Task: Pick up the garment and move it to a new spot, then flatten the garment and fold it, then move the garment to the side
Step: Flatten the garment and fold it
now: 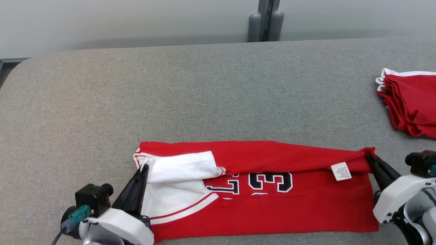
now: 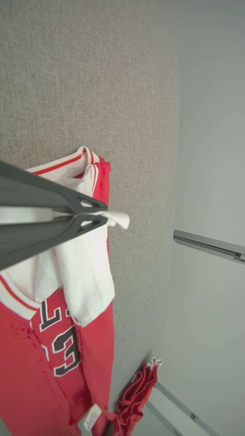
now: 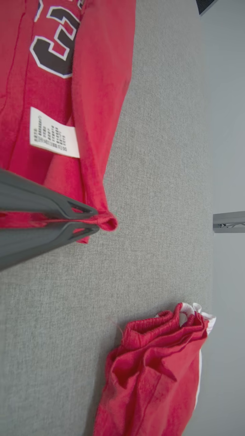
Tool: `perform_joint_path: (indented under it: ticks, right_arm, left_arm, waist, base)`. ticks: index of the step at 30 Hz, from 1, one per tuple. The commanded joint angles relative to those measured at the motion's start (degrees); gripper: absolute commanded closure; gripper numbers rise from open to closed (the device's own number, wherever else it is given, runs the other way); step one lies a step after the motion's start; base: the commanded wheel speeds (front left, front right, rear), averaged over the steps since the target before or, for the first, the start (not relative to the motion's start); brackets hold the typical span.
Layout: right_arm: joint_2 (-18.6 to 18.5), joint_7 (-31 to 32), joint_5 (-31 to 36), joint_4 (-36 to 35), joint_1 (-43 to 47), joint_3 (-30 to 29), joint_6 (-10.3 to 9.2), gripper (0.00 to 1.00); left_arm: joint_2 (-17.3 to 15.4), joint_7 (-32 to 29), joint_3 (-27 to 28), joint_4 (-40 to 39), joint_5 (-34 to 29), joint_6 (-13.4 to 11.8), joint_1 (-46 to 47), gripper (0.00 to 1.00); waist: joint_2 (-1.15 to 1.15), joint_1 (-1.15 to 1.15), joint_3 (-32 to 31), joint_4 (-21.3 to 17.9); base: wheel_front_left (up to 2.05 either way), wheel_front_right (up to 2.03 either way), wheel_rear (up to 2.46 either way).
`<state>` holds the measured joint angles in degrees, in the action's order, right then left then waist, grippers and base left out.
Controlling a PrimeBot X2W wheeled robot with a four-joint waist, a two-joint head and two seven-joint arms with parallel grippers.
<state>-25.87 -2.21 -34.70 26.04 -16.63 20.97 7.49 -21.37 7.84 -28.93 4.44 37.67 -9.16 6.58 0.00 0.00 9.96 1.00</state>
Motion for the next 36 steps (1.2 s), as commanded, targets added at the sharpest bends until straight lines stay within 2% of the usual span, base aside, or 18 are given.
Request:
perform_joint_path:
  ticks: [1,6,7,9,10,11,12,15,16,17,18,19,29,36]
  right_arm:
    - [-0.1,0.1,0.5,-0.5,0.8,-0.5,0.01,1.0]
    - [1.6,0.2,2.4,-2.9,4.7,-3.2,0.01,1.0]
    - [2.0,0.0,2.8,-3.2,5.4,-3.8,0.01,0.8]
    - [2.9,-0.6,3.8,-3.9,6.7,-5.0,0.01,0.54]
    - [3.2,-0.8,4.3,-4.2,7.4,-5.4,0.01,0.47]
    - [3.5,-1.2,4.9,-4.6,8.0,-5.7,0.01,0.22]
    - [3.7,-1.6,5.3,-5.1,8.6,-6.0,0.01,0.02]
    - [4.3,-2.4,6.4,-5.7,10.8,-7.2,0.01,0.0]
    - [4.5,-2.7,6.9,-5.8,11.4,-7.8,0.01,0.0]
    - [4.8,-3.0,7.3,-6.0,12.0,-8.4,0.01,0.0]
    - [5.4,-3.5,7.7,-6.4,13.5,-10.0,0.01,0.0]
    - [5.7,-4.0,8.2,-6.7,14.9,-11.8,0.01,0.0]
    - [8.2,-3.8,9.2,-11.8,21.5,-23.2,0.01,0.0]
    - [10.7,-0.5,11.7,-13.7,19.3,-27.0,0.01,0.0]
  left_arm:
    - [-0.4,0.2,0.2,-0.2,0.2,-0.4,-0.6,1.0]
    - [-0.5,0.0,0.1,0.8,1.1,-0.6,-2.5,1.0]
    - [-0.5,0.1,0.0,1.2,1.2,-0.6,-2.9,1.0]
    - [-0.2,0.5,0.2,1.6,1.8,-0.5,-3.6,1.0]
    - [-0.2,0.7,0.3,1.8,2.0,-0.4,-4.0,1.0]
    - [-0.2,1.0,0.4,2.1,2.2,-0.4,-4.4,1.0]
    - [-0.2,1.3,0.4,2.2,2.4,-0.4,-4.8,1.0]
    - [0.2,2.0,0.8,2.6,3.1,-0.7,-6.2,1.0]
    - [0.2,2.3,1.0,2.6,3.3,-0.9,-6.6,0.86]
    - [0.1,2.5,1.1,2.5,3.3,-1.0,-7.1,0.68]
    - [0.1,2.8,1.3,2.2,4.0,-1.0,-8.3,0.13]
    - [0.2,3.3,1.9,1.8,4.6,-1.2,-9.3,0.0]
    - [0.3,5.9,4.4,-2.5,3.8,-2.7,-10.5,0.0]
    - [1.3,6.5,3.9,-2.6,1.7,-2.5,-7.4,0.0]
  waist:
    - [0.0,0.0,-0.1,0.0]
    - [0.0,0.0,-0.5,-0.5]
    - [0.0,0.0,-0.6,-0.6]
    - [0.0,0.0,-0.9,-0.8]
    - [0.0,0.0,-1.0,-0.9]
    - [0.0,0.0,-1.2,-1.0]
    - [0.0,0.0,-1.3,-1.1]
    - [0.0,0.0,-1.9,-1.2]
    - [0.0,0.0,-2.1,-1.2]
    - [0.0,0.0,-2.2,-1.2]
    - [0.0,0.0,-2.6,-1.0]
    - [0.0,0.0,-2.9,-0.8]
    - [0.0,0.0,-4.2,0.3]
    - [0.0,0.0,-5.0,0.6]
  base:
    - [0.0,0.0,0.0]
    - [0.0,0.0,0.0]
    - [0.0,0.0,0.0]
    - [0.0,0.0,0.0]
    - [0.0,0.0,0.0]
    - [0.0,0.0,0.0]
    - [0.0,0.0,0.0]
    - [0.0,0.0,0.0]
    - [0.0,0.0,0.0]
    - [0.0,0.0,0.0]
    - [0.0,0.0,0.0]
    - [0.0,0.0,0.0]
    - [0.0,0.0,0.0]
    - [0.0,0.0,0.0]
